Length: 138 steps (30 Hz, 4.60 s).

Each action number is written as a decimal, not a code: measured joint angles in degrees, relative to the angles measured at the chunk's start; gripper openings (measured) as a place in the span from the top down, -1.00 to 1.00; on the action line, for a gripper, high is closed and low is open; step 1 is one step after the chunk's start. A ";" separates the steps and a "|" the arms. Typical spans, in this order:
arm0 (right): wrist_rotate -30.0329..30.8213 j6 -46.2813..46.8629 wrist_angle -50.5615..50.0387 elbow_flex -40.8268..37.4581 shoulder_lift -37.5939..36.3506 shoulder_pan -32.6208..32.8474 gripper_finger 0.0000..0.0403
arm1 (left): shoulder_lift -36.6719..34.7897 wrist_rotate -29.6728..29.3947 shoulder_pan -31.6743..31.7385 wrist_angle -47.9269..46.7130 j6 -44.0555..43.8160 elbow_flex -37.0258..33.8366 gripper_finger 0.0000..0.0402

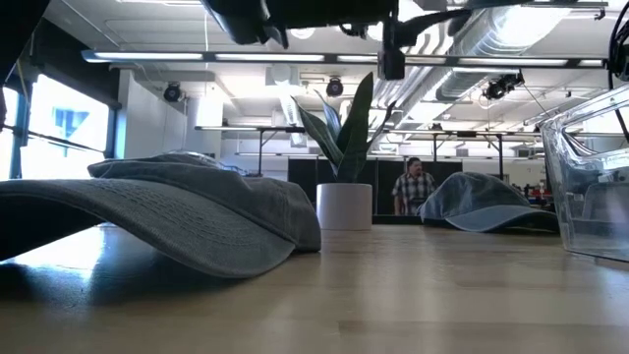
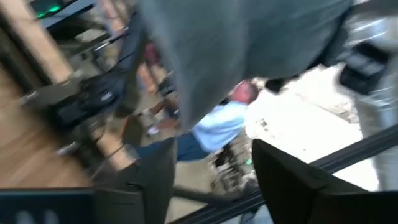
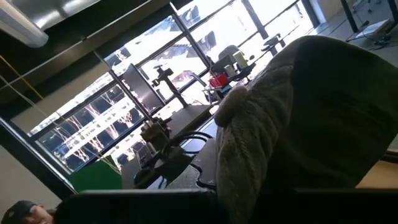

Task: Pick & Place hat
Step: Put the right black cap into the right transparent bin

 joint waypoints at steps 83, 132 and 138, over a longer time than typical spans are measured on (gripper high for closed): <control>-24.01 12.70 -0.85 0.00 -6.06 31.65 0.58 | 2.69 35.01 2.80 -3.52 18.25 15.03 1.00; 0.19 14.77 6.83 0.00 2.17 21.73 0.96 | -5.66 27.64 3.09 -28.85 31.55 15.01 0.54; 4.46 28.10 9.42 0.00 5.69 25.07 0.98 | -5.55 27.67 3.16 -44.10 35.65 15.01 0.09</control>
